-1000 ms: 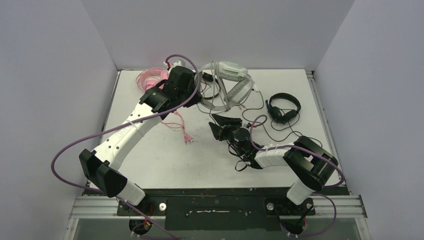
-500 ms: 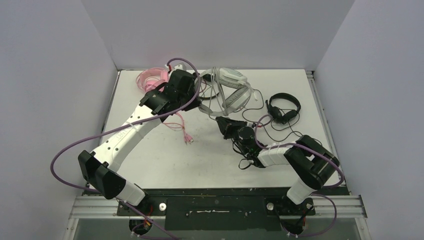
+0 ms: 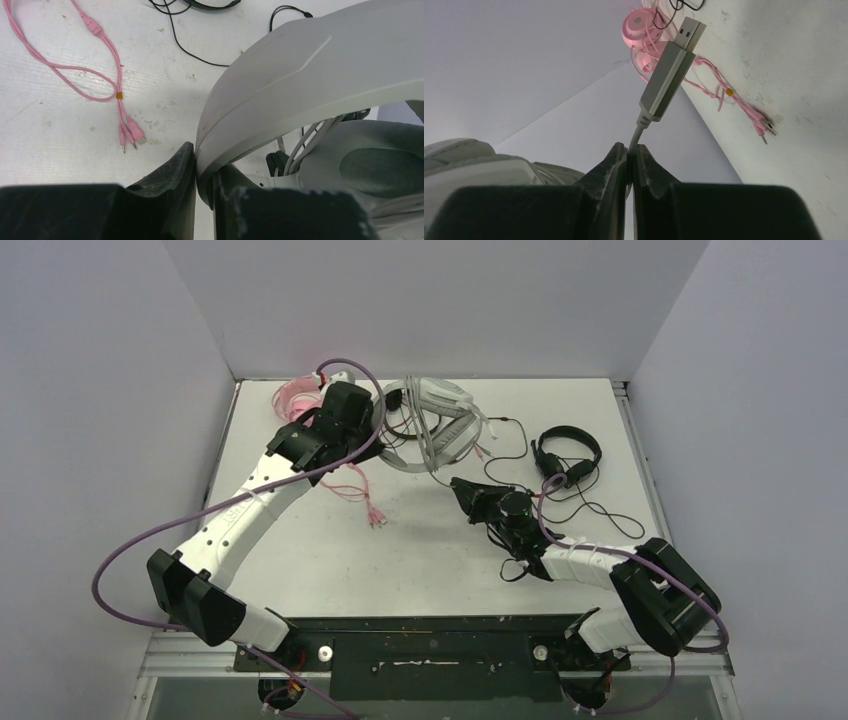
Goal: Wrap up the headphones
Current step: Wrap the headphones cable around the headphones.
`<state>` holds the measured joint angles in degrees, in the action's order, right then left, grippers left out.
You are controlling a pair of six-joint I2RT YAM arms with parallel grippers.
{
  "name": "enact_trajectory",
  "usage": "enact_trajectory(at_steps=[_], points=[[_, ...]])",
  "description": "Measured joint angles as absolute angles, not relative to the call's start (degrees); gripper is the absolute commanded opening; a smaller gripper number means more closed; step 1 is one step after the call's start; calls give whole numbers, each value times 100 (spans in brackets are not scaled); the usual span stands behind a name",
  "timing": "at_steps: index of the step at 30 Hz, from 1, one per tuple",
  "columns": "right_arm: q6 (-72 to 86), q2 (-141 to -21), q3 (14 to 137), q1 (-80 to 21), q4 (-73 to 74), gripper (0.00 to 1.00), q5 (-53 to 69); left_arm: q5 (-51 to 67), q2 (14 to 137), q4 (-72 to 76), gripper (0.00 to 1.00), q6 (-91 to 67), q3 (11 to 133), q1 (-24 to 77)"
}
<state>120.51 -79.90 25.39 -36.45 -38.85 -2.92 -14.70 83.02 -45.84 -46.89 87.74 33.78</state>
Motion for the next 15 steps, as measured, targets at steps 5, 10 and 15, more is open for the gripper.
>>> enact_trajectory(at_steps=[5, 10, 15], points=[[12049, -7642, 2397, -3658, -3444, 0, -143, -1463, 8425, -4484, 0, -4663, 8807, 3124], [11760, -7557, 2320, -3389, -3413, 0, 156, -1057, 8532, -4379, 0, -4403, 8919, 3052], [11052, -7721, 2628, -2915, -3485, 0, 735, -185, 8532, -4388, 0, -3844, 8989, 3063]])
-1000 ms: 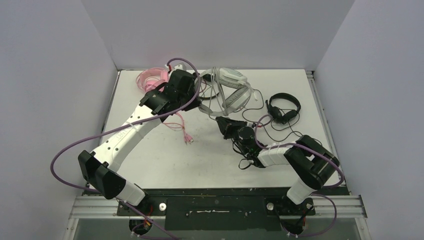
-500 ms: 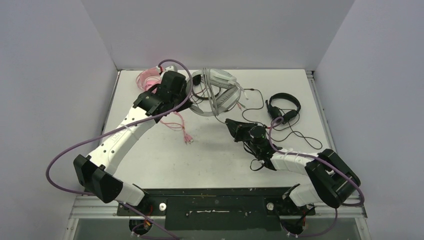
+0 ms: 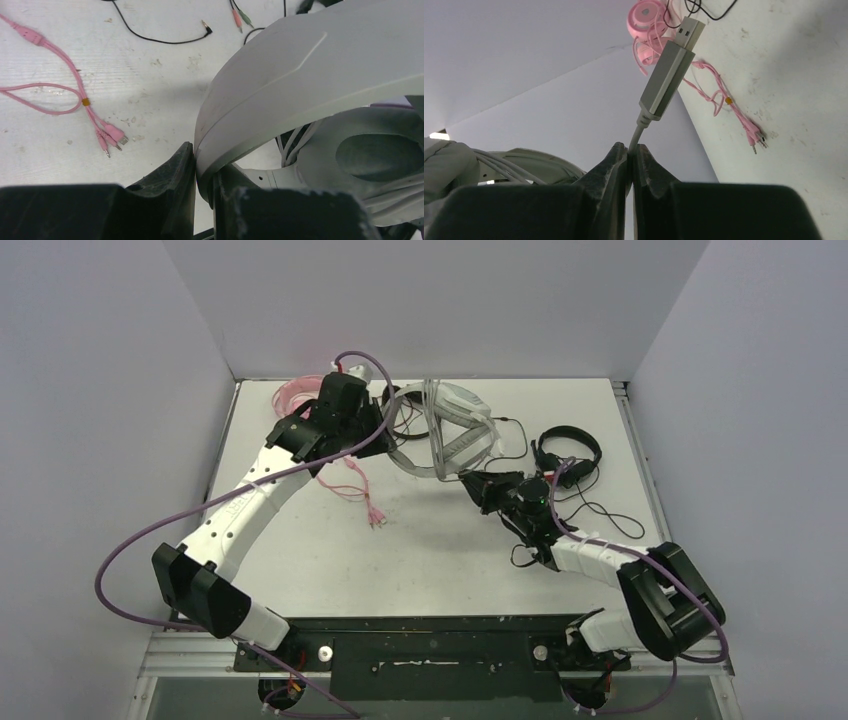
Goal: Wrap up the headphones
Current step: Wrap the headphones cable around the headphones, then place the headphones at the center of the board.
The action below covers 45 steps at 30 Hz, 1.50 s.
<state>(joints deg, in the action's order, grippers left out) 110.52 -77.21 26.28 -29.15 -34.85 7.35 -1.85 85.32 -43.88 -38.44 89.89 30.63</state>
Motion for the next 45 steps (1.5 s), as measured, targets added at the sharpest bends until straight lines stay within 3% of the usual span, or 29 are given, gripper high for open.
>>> enact_trajectory(at_steps=[12, 24, 29, 36, 45], points=[[9360, -8315, 2764, -2279, -5155, 0, 2449, 1483, 8254, -4180, 0, -2593, 8473, 3011], [7564, -8700, 2314, -2193, -6436, 0, 3924, 1745, 7942, -4136, 0, -1387, 7780, 3406], [6952, -8462, 1883, -2224, -6289, 0, 3857, 1726, 8143, -4204, 0, -882, 7662, 3601], [5723, -7758, 1737, -2510, -4921, 0, 3271, 1461, 8984, -4248, 0, -561, 7664, 3953], [5332, -7771, 873, -2845, -4193, 10, 2043, 1142, 10344, -4370, 0, -421, 7911, 4289]])
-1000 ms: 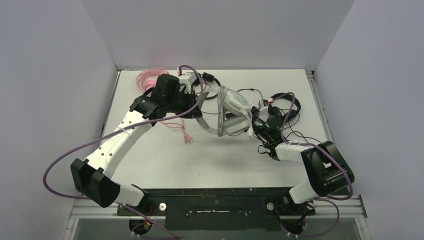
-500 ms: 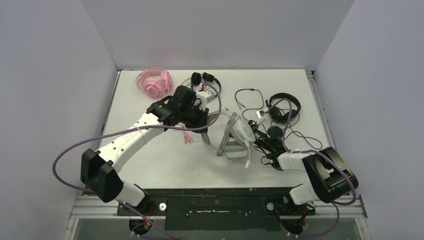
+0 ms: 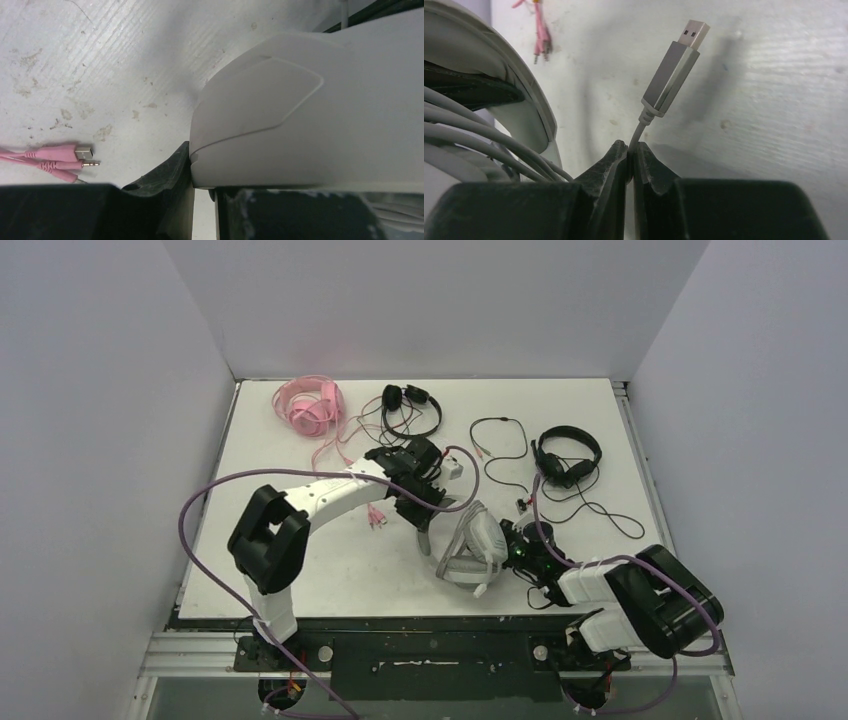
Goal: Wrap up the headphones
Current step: Place the headphones at the center of the board.
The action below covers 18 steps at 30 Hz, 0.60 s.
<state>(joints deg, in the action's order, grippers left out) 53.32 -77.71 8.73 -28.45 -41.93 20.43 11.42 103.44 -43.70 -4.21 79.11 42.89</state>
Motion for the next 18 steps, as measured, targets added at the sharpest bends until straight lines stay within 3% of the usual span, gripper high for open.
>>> enact_trajectory(at_steps=[7, 9, 18], points=[[5308, -8143, 744, -2897, -4506, 21, 1610, 419, 10967, -4941, 0, -270, 8604, 4539], [5349, -8156, 742, -2897, -4563, 30, 1466, 161, 11113, -5190, 0, -196, 8794, 4602], [5260, -7282, 685, -2681, -3835, 37, 390, -729, 11515, -6058, 0, 128, 8919, 4963]])
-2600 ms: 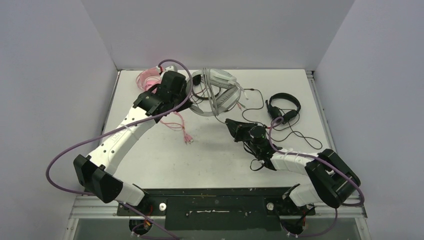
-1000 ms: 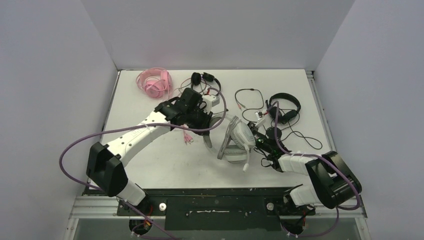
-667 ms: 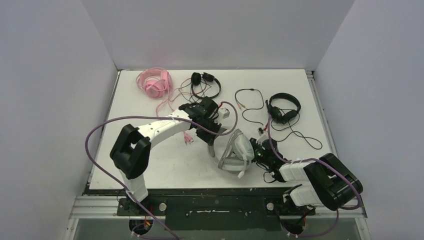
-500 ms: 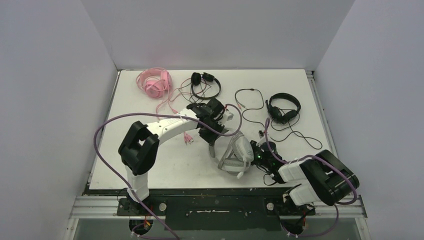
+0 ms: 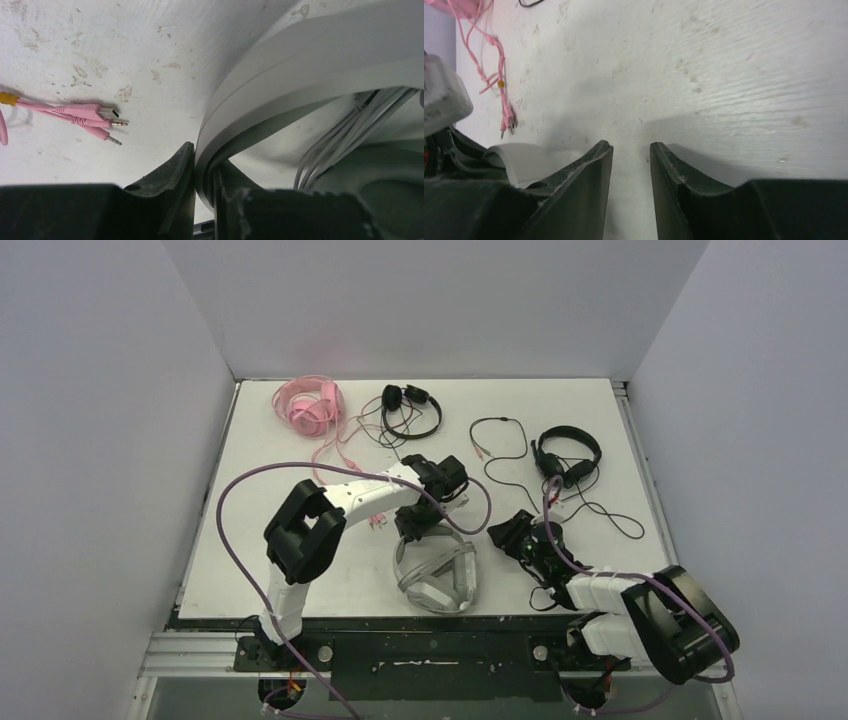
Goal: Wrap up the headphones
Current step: Place the headphones at the center of the board.
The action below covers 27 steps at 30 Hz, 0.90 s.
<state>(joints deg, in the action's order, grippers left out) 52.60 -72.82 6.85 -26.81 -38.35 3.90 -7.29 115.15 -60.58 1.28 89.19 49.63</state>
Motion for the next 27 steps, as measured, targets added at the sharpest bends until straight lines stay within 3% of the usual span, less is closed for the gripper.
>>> enact_trajectory(at_steps=[9, 11, 12, 13, 16, 19, 21, 24, 27], points=[[4786, -5940, 753, -2403, -2622, 49, -3, -1273, 11723, -6263, 1, 220, 9142, 4989], [4685, -5752, 851, -2403, -2359, 51, -1, -1431, 11725, -6307, 7, 226, 9231, 4993], [4641, -5660, 917, -2403, -2213, 52, 14, -1529, 11723, -6335, 12, 231, 9299, 4995], [4591, -5568, 982, -2403, -2080, 53, 45, -1634, 11723, -6346, 22, 239, 9367, 4995], [4471, -5288, 1157, -2403, -1704, 54, 119, -1968, 11710, -6364, 64, 224, 9550, 4995], [4368, -5028, 1284, -2403, -1376, 56, 161, -2250, 11627, -6372, 67, 163, 9636, 4993], [4298, -4877, 1372, -2403, -1155, 56, 178, -2394, 11504, -6379, 77, 62, 9644, 4993], [4228, -4735, 1463, -2403, -928, 58, 189, -2582, 11233, -6425, 80, -82, 9644, 4995], [4147, -4626, 1573, -2403, -672, 59, 189, -2858, 10993, -6576, 96, -314, 9701, 5033]])
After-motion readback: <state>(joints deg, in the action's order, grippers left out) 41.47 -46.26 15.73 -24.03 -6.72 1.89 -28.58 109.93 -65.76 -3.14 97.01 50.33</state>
